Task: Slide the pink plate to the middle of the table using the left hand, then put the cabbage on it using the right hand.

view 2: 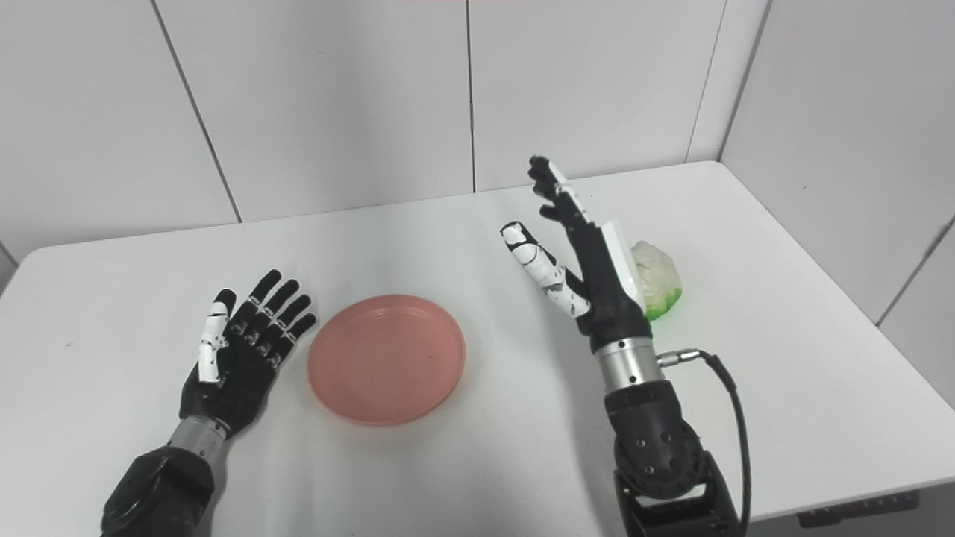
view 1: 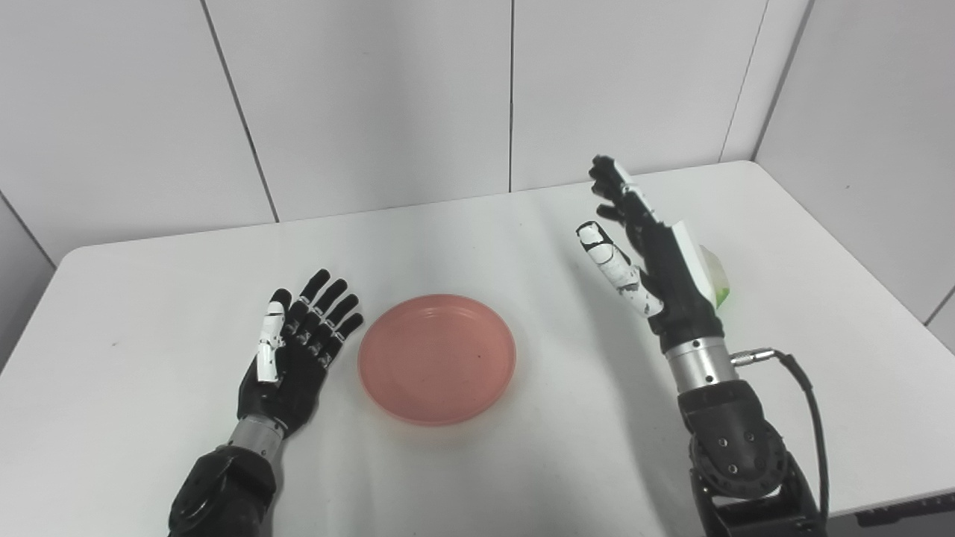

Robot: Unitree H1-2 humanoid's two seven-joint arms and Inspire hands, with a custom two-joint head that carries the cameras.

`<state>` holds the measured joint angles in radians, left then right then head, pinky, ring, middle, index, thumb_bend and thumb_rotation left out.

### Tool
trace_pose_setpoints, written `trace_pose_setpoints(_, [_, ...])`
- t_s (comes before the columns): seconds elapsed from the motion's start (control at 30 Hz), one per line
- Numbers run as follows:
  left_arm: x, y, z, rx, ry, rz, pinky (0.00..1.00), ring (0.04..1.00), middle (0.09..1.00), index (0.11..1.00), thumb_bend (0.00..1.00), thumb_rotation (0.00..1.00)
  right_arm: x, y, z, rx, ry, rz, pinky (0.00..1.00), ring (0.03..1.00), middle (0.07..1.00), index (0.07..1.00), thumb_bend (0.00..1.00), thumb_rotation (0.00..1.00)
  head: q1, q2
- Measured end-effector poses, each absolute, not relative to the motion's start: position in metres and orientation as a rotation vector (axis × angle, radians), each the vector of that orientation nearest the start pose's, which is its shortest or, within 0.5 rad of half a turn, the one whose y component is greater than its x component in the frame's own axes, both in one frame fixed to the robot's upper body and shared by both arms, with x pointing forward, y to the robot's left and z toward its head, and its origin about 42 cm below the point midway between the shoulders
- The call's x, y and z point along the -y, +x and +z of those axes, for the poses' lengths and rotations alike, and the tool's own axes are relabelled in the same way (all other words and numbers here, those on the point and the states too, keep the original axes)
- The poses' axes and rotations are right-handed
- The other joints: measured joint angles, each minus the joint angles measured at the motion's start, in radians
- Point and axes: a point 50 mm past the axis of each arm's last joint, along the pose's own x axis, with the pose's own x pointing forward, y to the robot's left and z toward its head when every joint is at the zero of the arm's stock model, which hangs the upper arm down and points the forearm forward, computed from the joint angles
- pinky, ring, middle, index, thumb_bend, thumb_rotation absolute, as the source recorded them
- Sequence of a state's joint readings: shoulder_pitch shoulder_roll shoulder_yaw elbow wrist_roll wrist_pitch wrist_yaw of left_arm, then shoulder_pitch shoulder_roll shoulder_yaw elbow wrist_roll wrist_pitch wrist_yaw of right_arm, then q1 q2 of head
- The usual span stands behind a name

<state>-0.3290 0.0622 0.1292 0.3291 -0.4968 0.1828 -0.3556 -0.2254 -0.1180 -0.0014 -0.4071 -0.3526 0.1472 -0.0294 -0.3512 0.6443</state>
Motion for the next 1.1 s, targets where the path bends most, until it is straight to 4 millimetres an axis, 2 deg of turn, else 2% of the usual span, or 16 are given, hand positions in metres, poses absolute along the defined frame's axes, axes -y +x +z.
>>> trace_pose_setpoints(0.03, [-0.222,0.386,0.109,-0.082,-0.497,-0.335,0.87,0.887,0.896,0.886,0.53,0.91,0.229,0.316,0.268,0.513,-0.457,-0.121,0.80,0.834,0.858,0.887,0.94,0.67,-0.008,-0.002])
trace_pose_setpoints(0.13, [-0.228,0.389,0.108,-0.076,-0.492,-0.344,0.87,0.889,0.896,0.885,0.54,0.90,0.241,0.318,0.287,0.573,-0.495,-0.173,0.79,0.834,0.854,0.882,0.98,0.62,-0.015,-0.003])
trace_pose_setpoints(0.23, [-0.232,0.391,0.105,-0.074,-0.486,-0.342,0.86,0.877,0.884,0.870,0.55,0.88,0.251,0.321,0.297,0.600,-0.535,-0.221,0.83,0.861,0.868,0.894,1.00,0.56,-0.025,-0.005])
trace_pose_setpoints(0.33, [-0.235,0.395,0.105,-0.072,-0.484,-0.345,0.85,0.871,0.881,0.867,0.55,0.89,0.264,0.322,0.304,0.615,-0.611,-0.263,0.81,0.879,0.893,0.920,1.00,0.58,-0.034,-0.008])
trace_pose_setpoints(0.43, [-0.239,0.398,0.104,-0.072,-0.486,-0.346,0.85,0.874,0.885,0.871,0.55,0.87,0.286,0.320,0.311,0.618,-0.723,-0.336,0.85,0.912,0.918,0.948,1.00,0.60,-0.041,-0.008])
trace_pose_setpoints(0.57, [-0.246,0.400,0.103,-0.074,-0.479,-0.351,0.85,0.868,0.878,0.866,0.56,0.86,0.311,0.318,0.317,0.580,-0.786,-0.413,0.90,0.957,0.963,0.995,1.00,0.59,-0.048,-0.008])
trace_pose_setpoints(0.67, [-0.248,0.403,0.102,-0.073,-0.478,-0.351,0.84,0.862,0.874,0.862,0.57,0.85,0.322,0.319,0.314,0.530,-0.805,-0.438,0.88,0.958,0.985,1.000,1.00,0.62,-0.057,-0.008])
trace_pose_setpoints(0.87, [-0.251,0.406,0.102,-0.073,-0.478,-0.355,0.83,0.864,0.880,0.867,0.58,0.83,0.340,0.323,0.291,0.372,-0.821,-0.445,0.84,0.947,0.992,1.000,1.00,0.62,-0.068,-0.005])
trace_pose_setpoints(1.0, [-0.254,0.408,0.102,-0.074,-0.493,-0.348,0.82,0.861,0.877,0.864,0.58,0.81,0.349,0.325,0.274,0.292,-0.826,-0.440,0.85,0.954,1.000,1.000,1.00,0.57,-0.072,-0.003])
trace_pose_setpoints(1.1, [-0.257,0.410,0.102,-0.075,-0.497,-0.354,0.82,0.867,0.883,0.869,0.59,0.81,0.355,0.330,0.261,0.238,-0.815,-0.422,0.87,0.968,1.000,1.000,1.00,0.57,-0.071,0.003])
